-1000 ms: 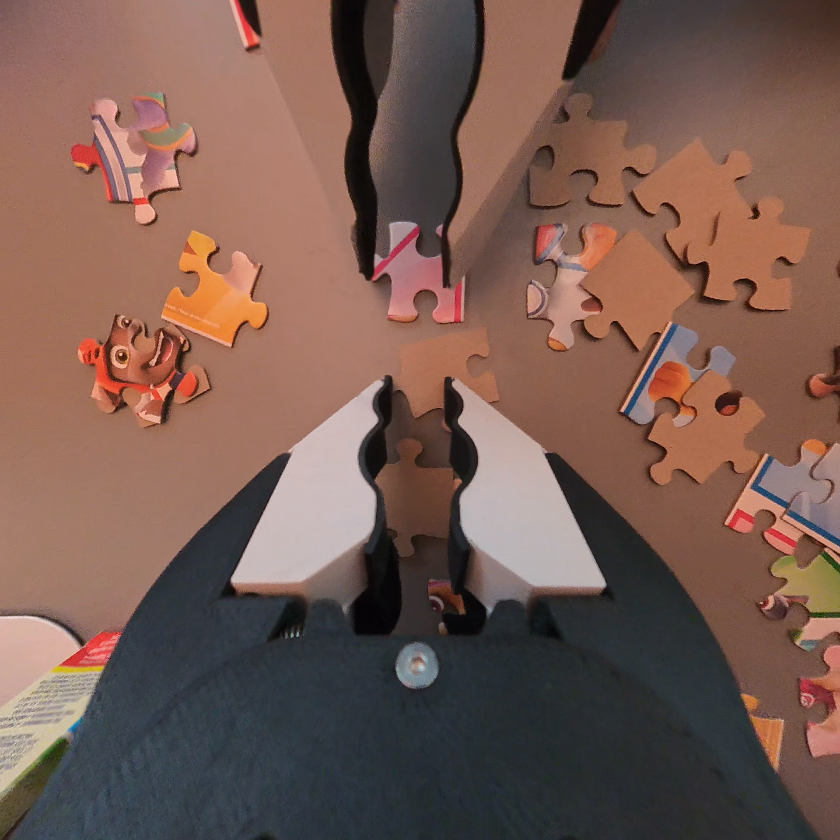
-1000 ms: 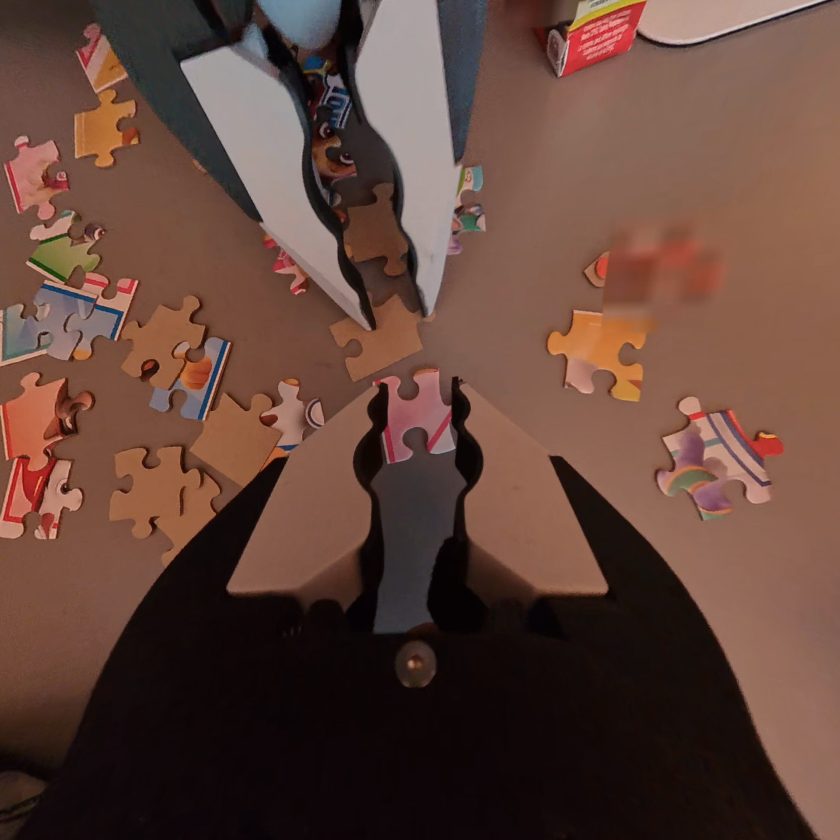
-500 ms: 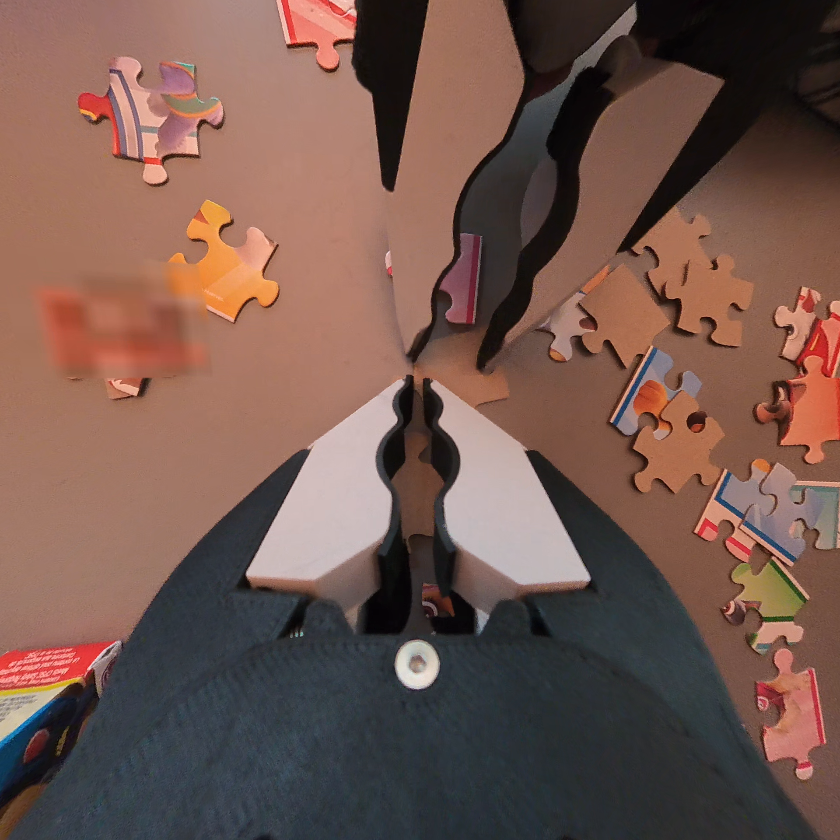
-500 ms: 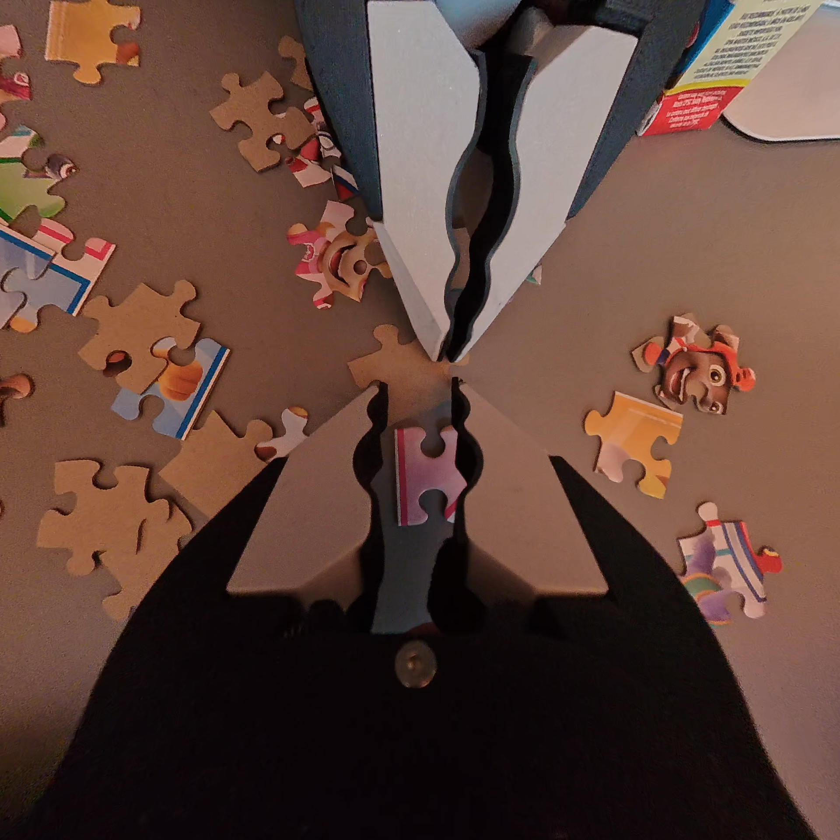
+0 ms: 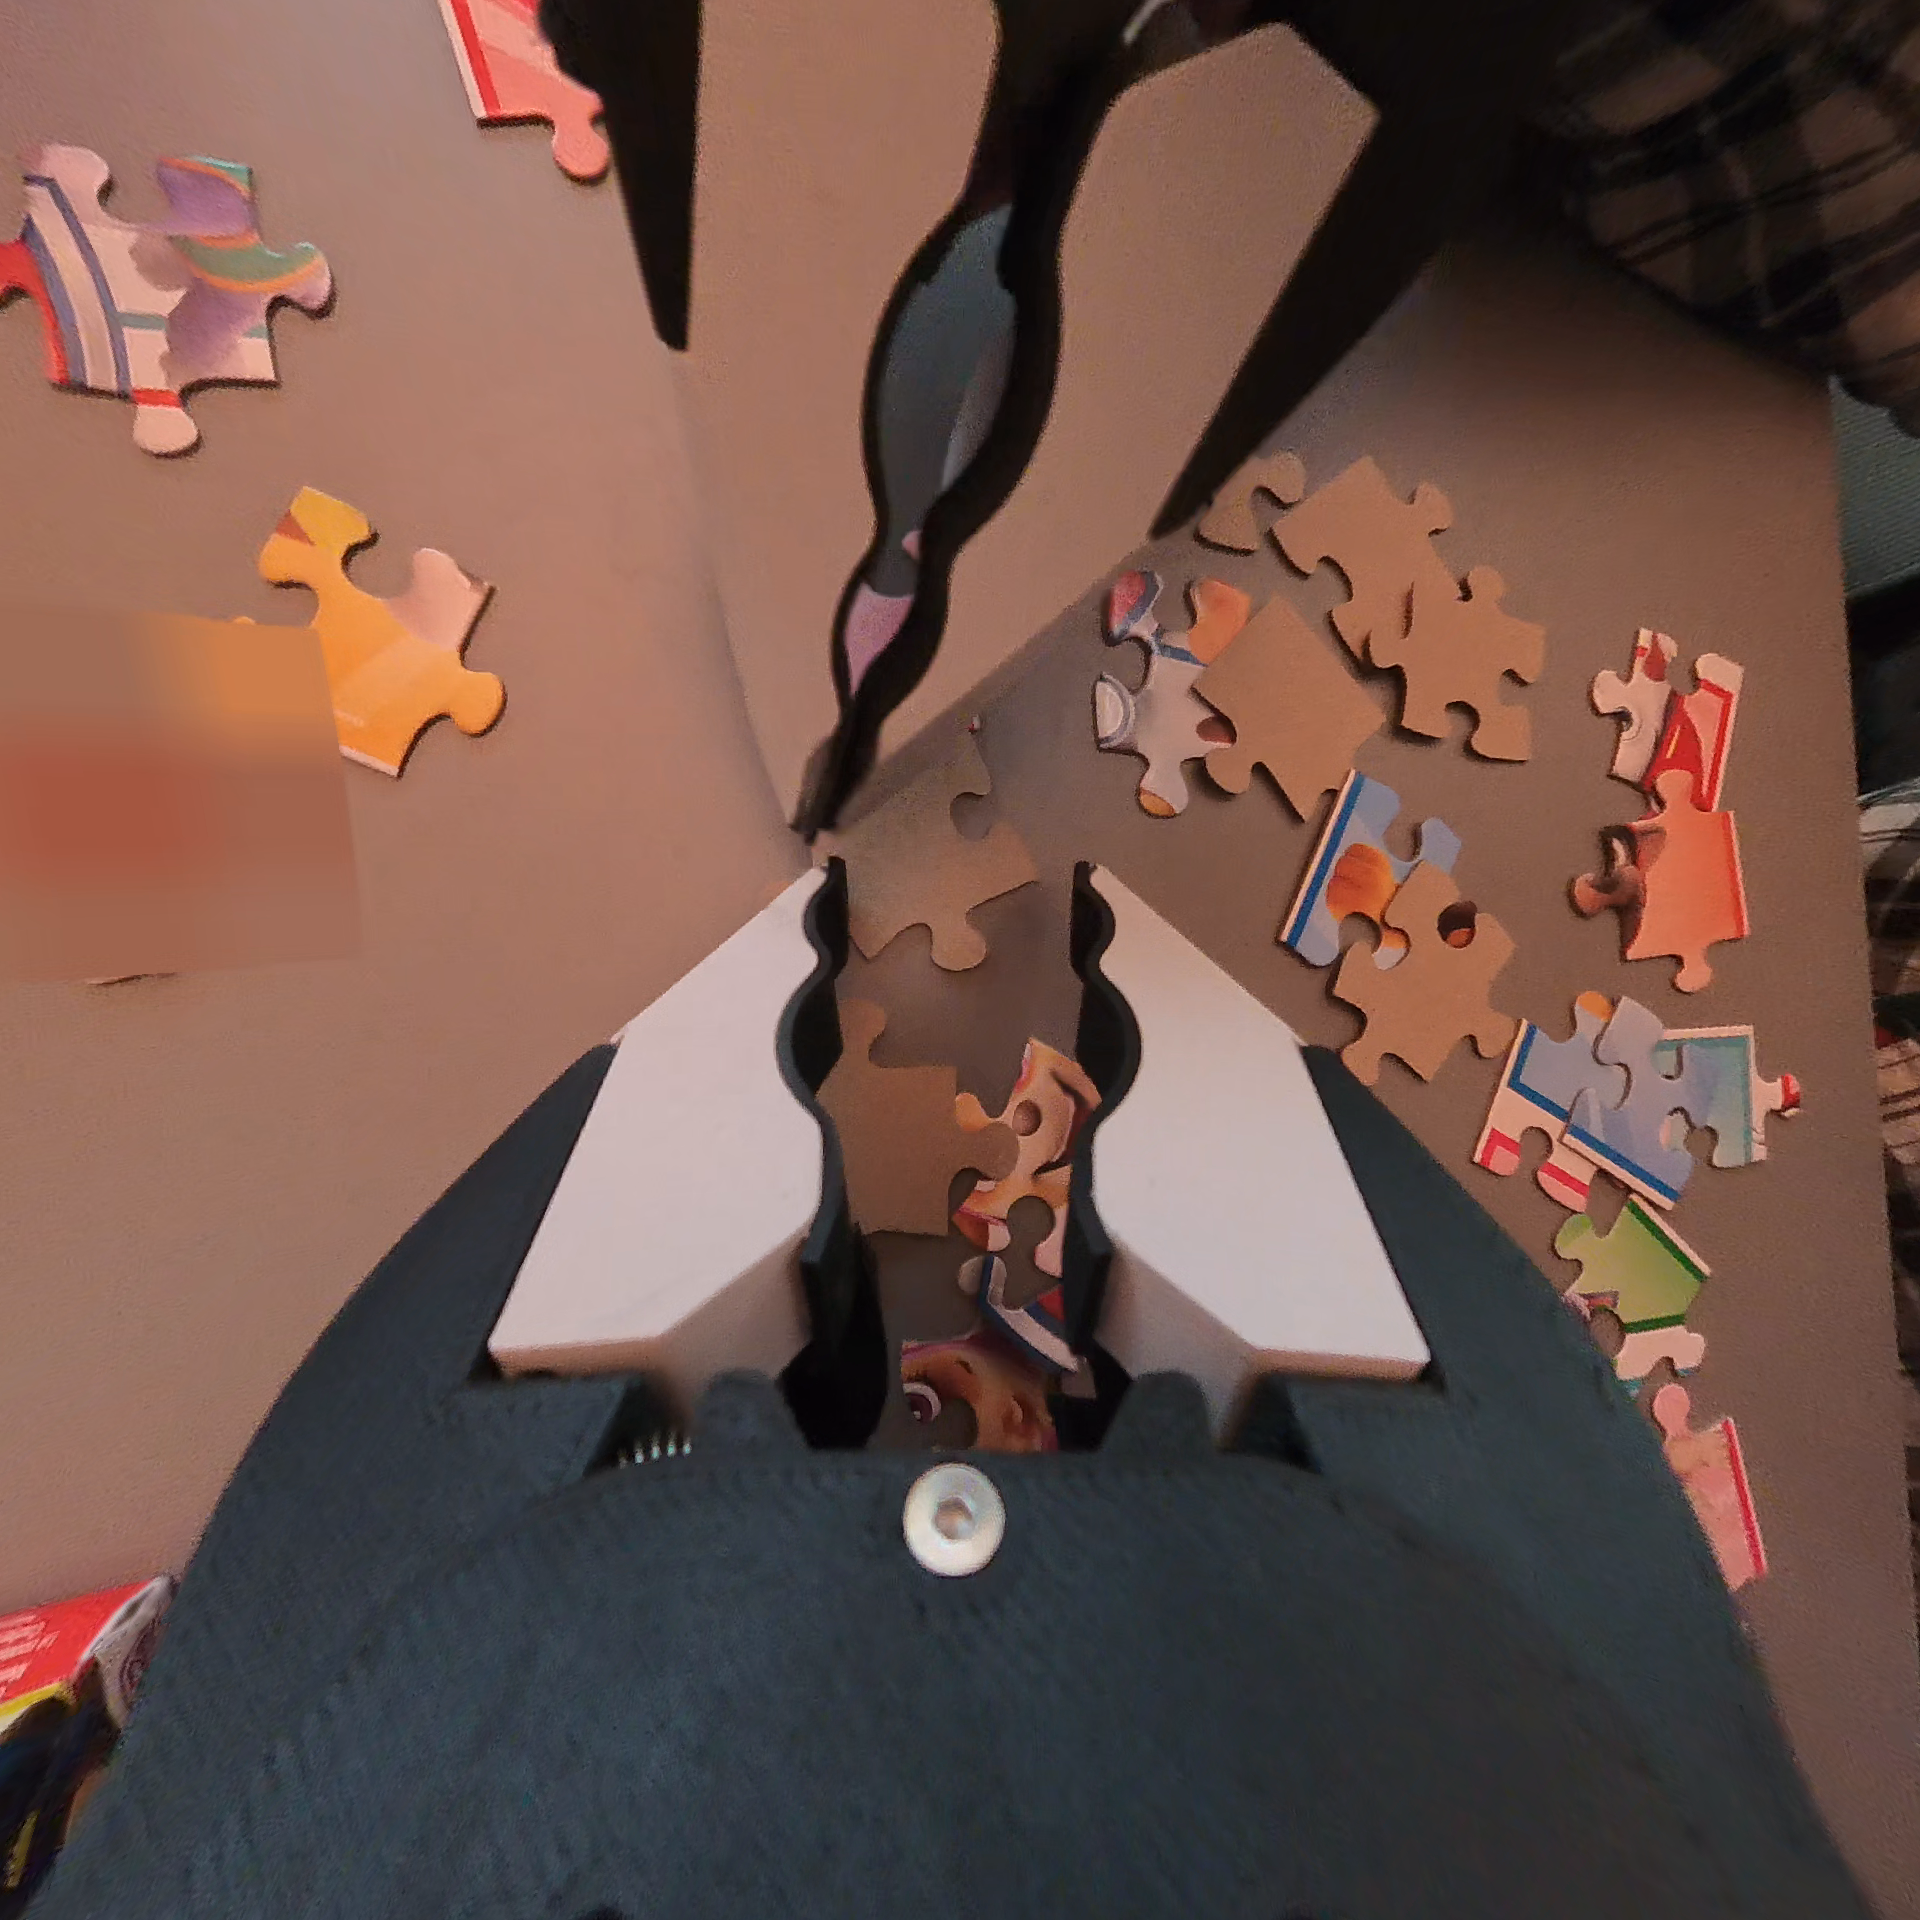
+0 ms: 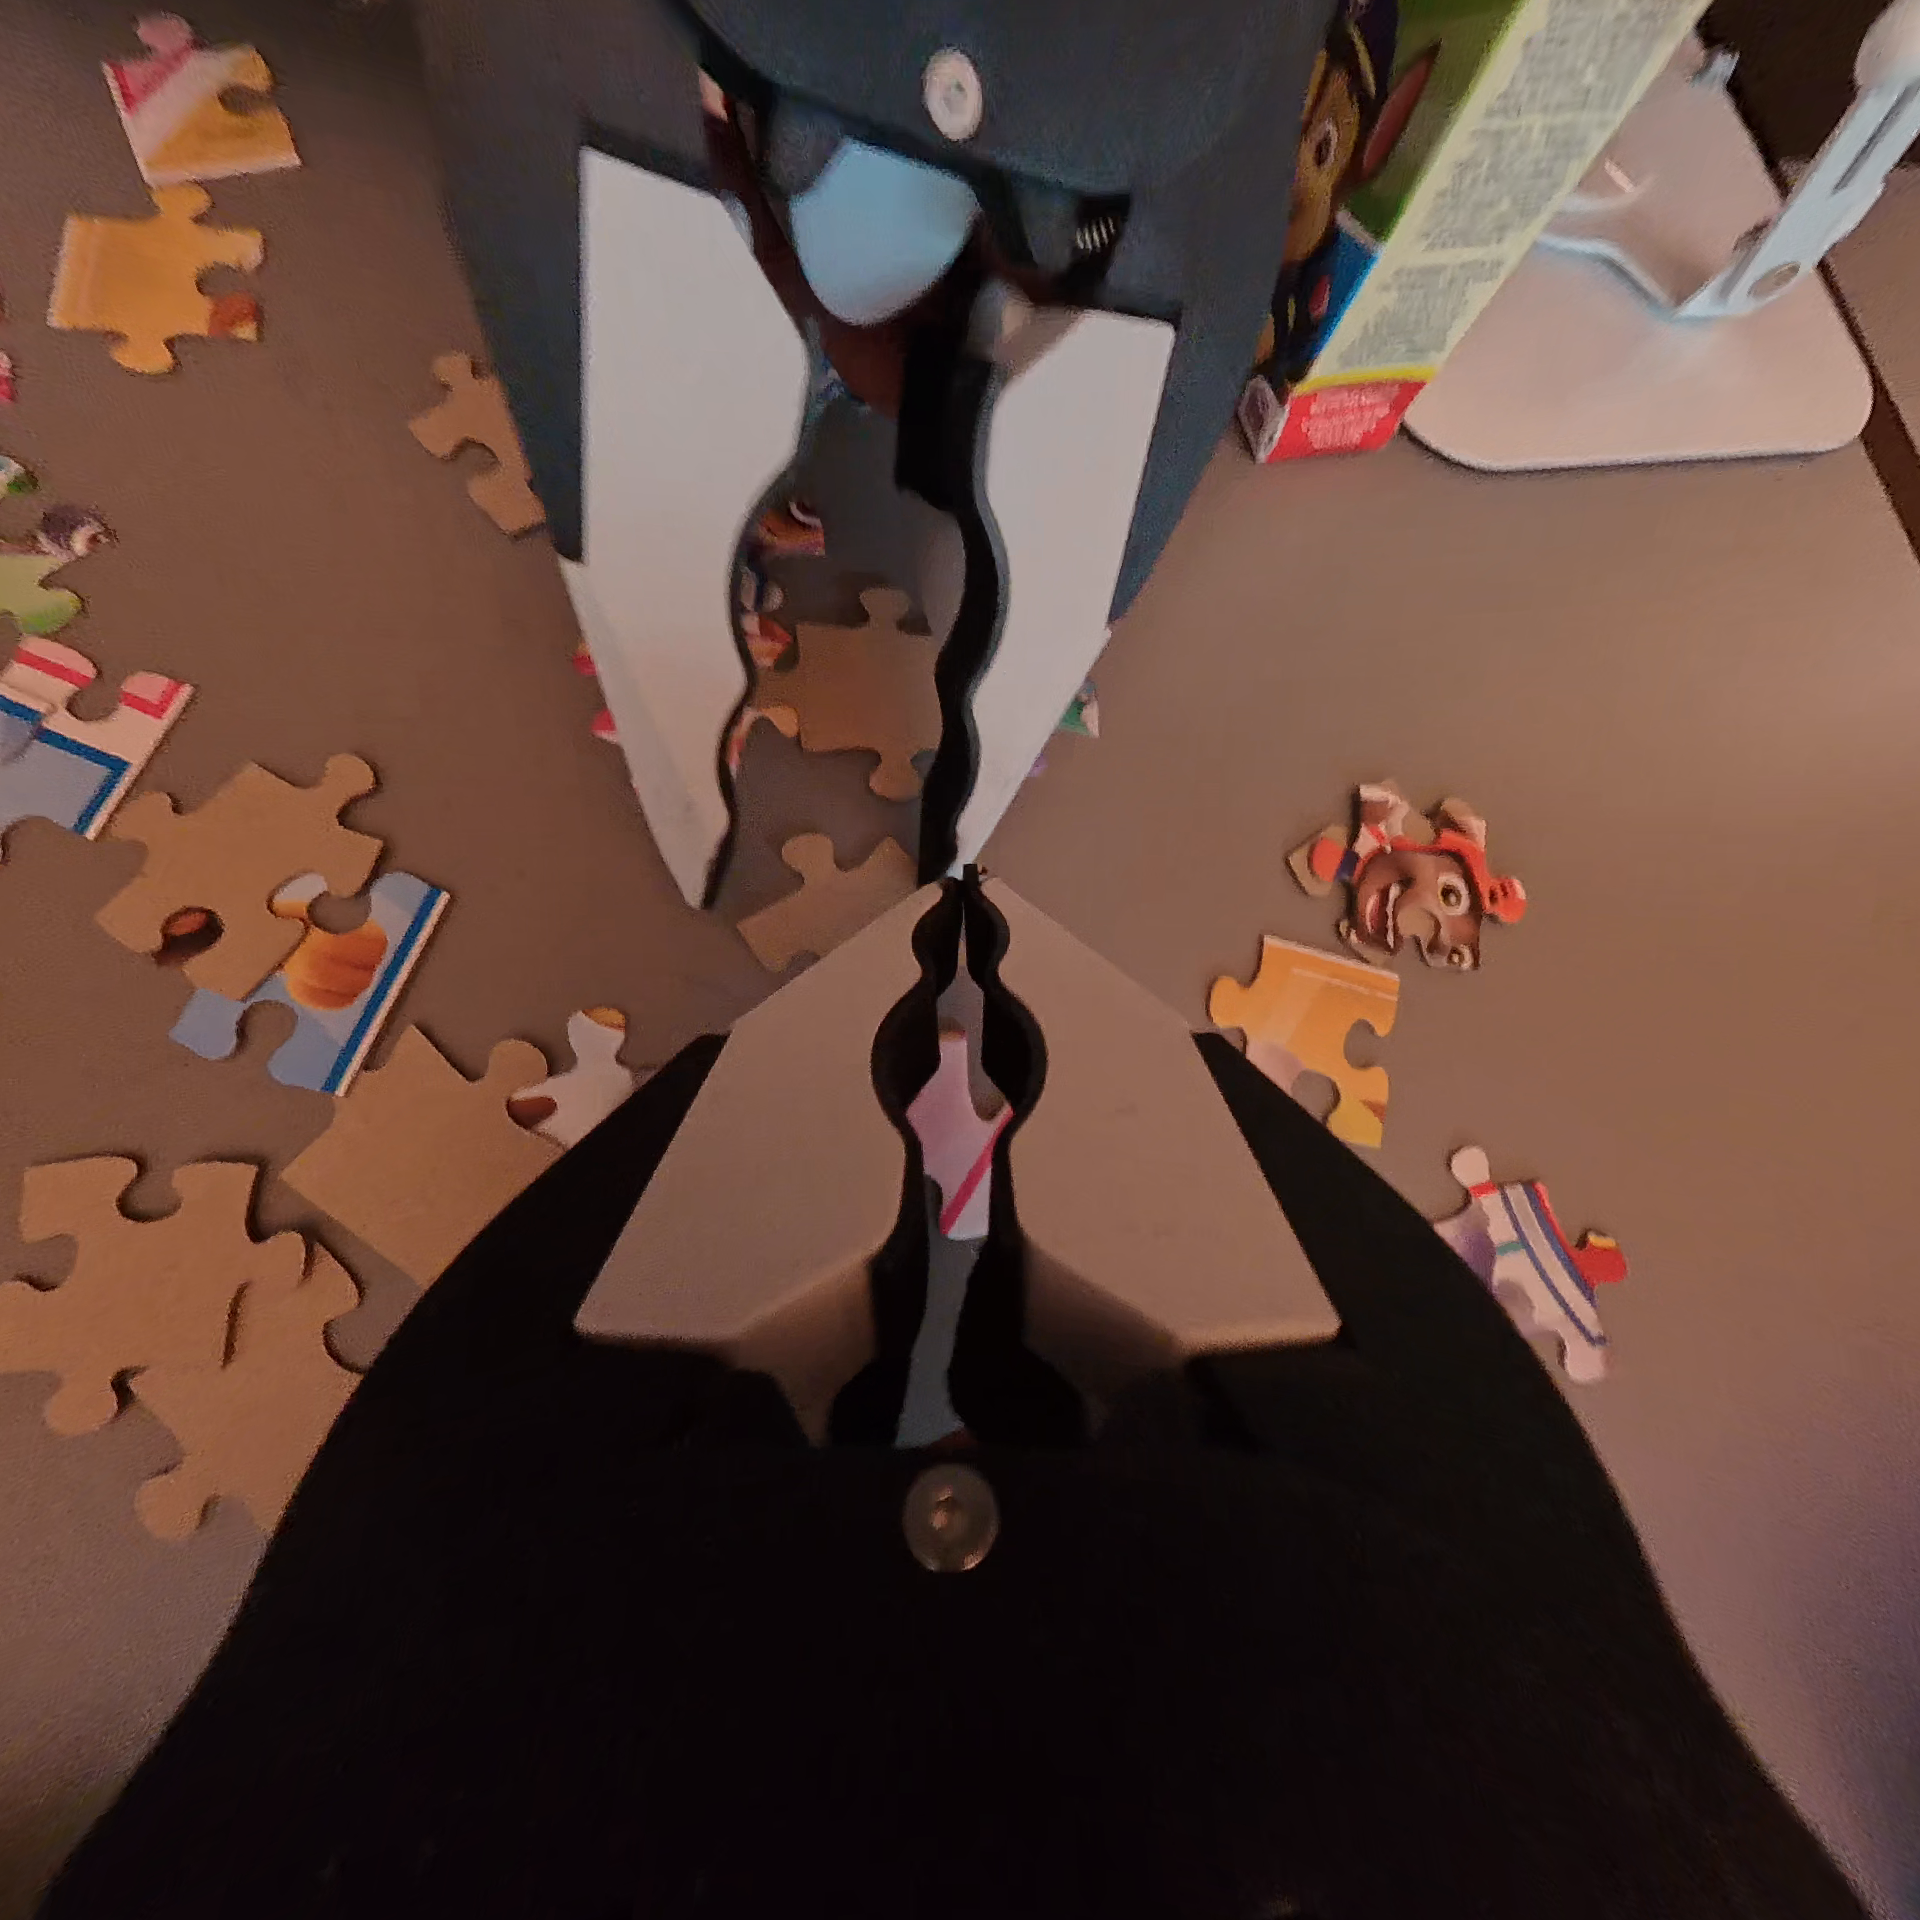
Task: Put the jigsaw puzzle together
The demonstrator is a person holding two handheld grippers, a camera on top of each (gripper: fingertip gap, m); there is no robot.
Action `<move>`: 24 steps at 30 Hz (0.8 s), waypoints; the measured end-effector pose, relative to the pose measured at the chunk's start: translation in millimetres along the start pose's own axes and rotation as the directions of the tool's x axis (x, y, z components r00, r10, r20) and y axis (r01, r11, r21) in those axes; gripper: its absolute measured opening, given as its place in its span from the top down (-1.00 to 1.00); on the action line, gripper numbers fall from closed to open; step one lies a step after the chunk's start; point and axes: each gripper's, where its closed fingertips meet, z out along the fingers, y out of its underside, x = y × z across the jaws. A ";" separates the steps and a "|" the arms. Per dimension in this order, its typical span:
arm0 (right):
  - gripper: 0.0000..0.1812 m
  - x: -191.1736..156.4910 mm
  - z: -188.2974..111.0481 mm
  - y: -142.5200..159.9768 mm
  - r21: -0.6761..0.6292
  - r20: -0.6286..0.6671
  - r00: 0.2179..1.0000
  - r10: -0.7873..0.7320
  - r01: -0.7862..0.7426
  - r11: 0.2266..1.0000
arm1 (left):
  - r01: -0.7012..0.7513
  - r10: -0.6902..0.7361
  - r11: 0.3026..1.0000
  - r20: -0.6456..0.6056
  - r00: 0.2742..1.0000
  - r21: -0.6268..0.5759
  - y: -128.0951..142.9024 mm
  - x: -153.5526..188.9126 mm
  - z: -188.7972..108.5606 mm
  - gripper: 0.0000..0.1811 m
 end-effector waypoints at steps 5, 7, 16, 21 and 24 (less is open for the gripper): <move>0.64 -21.0 -6.0 16.0 -0.086 0.108 0.994 0.016 -0.006 0.996 | -0.036 0.037 0.999 0.039 0.999 -0.038 1.3 -1.0 0.8 0.55; 0.58 -20.7 -4.7 26.3 -0.130 0.103 0.995 0.005 0.008 0.991 | -0.037 0.038 0.999 0.036 0.999 -0.040 1.7 -1.4 0.6 0.56; 0.76 -9.5 0.0 19.7 -0.110 0.023 0.994 -0.107 0.109 0.988 | -0.032 0.033 0.999 0.046 0.998 -0.029 5.0 -7.4 -3.8 0.47; 0.94 -2.4 -7.4 0.5 -0.007 -0.029 0.993 -0.112 0.112 0.994 | -0.065 0.067 0.997 0.048 0.997 -0.030 2.8 -2.6 0.1 0.55; 0.82 -6.2 -7.6 10.1 -0.044 0.009 0.998 -0.064 0.064 0.997 | -0.091 0.095 0.994 0.069 0.993 -0.061 3.1 -1.4 1.2 0.52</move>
